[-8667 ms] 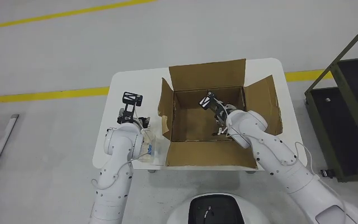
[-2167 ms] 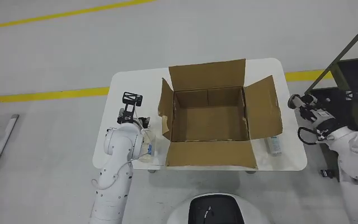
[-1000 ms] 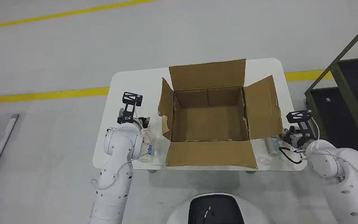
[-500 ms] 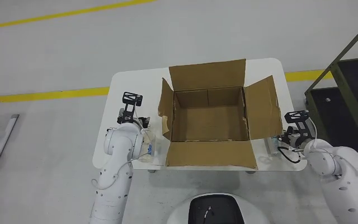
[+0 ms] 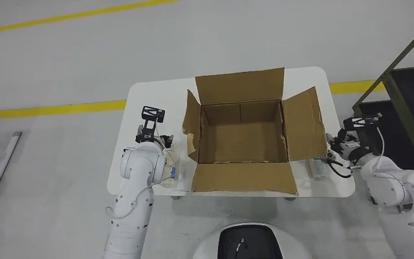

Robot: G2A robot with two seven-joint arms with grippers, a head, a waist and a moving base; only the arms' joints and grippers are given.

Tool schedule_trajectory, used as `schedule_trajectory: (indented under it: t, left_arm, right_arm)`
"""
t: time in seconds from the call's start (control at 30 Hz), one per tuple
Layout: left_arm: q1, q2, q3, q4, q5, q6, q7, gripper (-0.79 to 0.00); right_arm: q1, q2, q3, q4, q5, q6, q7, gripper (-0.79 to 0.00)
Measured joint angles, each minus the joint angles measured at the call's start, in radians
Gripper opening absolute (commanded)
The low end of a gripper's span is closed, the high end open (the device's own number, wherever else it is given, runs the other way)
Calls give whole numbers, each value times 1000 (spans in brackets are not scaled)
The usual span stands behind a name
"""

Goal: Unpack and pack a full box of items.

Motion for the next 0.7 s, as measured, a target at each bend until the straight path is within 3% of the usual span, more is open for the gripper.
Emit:
schedule_trajectory:
  t: [0.13, 0.33, 0.57, 0.7]
  left_arm:
    - [0, 0, 0, 0, 0, 0, 0, 0]
    - [0, 0, 0, 0, 0, 0, 0, 0]
    - [0, 0, 0, 0, 0, 0, 0, 0]
    - [0, 0, 0, 0, 0, 0, 0, 0]
  right_arm:
    - [-22, -2, 3, -44, -47, -23, -234, -785]
    - [-64, -8, 4, -108, -126, 55, -497, -785]
    - [-50, -8, -9, -140, -173, 70, -551, -785]
    - [-43, -13, -37, -154, -198, 139, -540, -785]
